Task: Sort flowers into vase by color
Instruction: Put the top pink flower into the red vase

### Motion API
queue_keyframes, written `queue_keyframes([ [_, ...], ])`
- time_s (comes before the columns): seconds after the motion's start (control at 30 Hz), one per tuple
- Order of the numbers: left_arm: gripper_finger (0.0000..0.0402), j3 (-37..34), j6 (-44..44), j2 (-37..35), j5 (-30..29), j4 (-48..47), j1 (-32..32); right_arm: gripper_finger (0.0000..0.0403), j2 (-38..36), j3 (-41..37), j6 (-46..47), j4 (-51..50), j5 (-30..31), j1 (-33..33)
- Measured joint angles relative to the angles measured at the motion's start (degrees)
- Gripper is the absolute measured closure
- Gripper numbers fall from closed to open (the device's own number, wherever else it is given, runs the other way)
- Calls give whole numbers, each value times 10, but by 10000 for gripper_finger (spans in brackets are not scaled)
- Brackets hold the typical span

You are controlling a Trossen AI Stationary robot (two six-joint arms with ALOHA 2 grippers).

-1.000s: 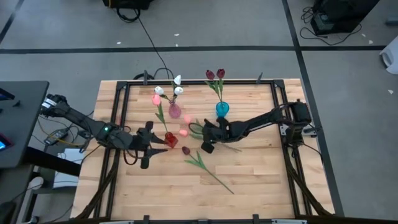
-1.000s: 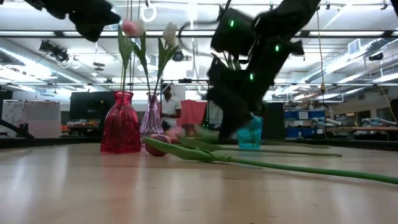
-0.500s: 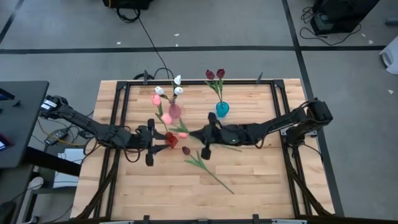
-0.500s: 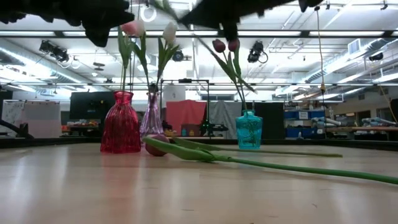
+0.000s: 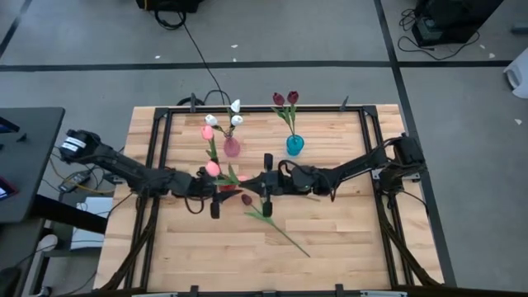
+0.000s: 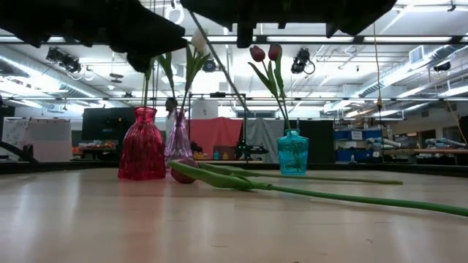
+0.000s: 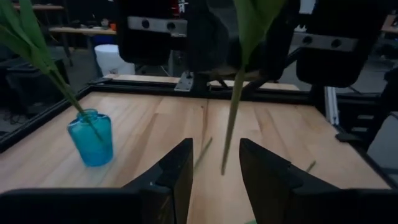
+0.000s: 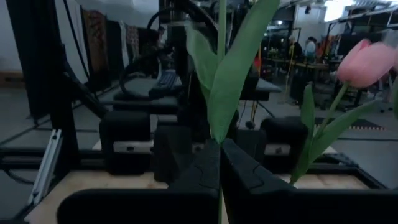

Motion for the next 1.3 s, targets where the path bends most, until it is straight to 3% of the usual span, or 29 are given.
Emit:
queue_keyframes([
  [0.2, 276, 32, -6, 19, 65, -4, 29, 392, -1, 0, -6, 17, 0, -3],
  [0.5, 296, 92, 22, 28, 76, -96, 45, 392, -1, 1, -11, 15, 0, -3],
  [0.63, 326, 98, 32, 28, 76, -108, 44, 392, -1, 1, -11, 13, 3, -3],
  [0.73, 374, 98, 38, 27, 76, -120, 44, 390, -1, 1, -8, 6, 6, -3],
  [0.8, 391, 98, 38, 27, 76, -123, 44, 385, -1, 1, 1, 2, 7, -3],
  [1.07, 394, 98, 40, 18, 73, -136, 44, 329, -2, 1, 26, -29, 26, -6],
  [1.3, 396, 98, 33, -92, 67, -265, 44, 293, -69, 1, 59, -218, 26, -3],
])
